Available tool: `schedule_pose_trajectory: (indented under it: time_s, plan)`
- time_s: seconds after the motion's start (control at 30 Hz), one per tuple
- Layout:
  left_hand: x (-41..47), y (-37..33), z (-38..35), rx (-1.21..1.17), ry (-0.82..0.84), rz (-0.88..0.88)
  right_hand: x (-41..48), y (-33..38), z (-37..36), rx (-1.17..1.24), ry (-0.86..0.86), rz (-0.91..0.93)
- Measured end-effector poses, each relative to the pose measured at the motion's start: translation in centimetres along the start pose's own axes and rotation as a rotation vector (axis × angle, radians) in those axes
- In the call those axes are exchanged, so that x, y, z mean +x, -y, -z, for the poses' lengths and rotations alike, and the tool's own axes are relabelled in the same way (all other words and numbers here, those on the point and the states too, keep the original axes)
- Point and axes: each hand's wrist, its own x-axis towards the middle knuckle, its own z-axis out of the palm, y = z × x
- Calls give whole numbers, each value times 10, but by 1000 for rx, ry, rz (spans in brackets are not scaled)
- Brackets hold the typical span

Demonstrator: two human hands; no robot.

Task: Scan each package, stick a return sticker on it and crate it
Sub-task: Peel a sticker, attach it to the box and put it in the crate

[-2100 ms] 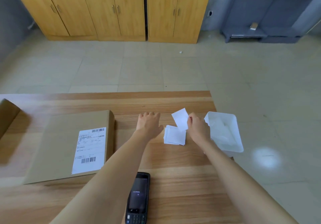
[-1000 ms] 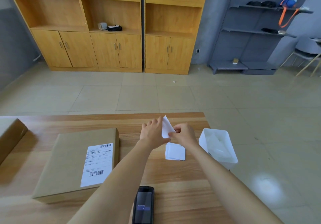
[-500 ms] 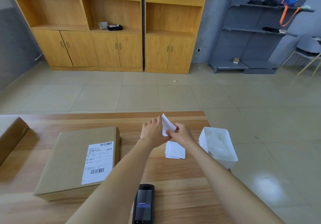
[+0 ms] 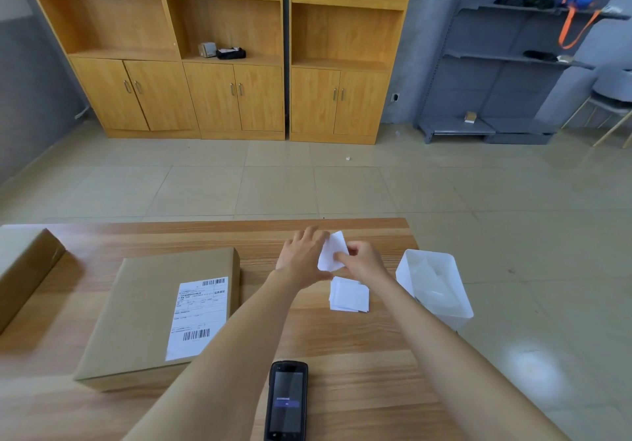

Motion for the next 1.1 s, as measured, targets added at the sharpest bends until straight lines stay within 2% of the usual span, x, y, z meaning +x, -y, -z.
schedule_pose_trajectory:
  time_s: [0.27,1.1]
  plan:
    - [2,-1,-3,-117,43,120,-1,-6,1,3,21,-31]
    - [6,-5,-2,-179,44,137,0,-5,5,-130,-90,7]
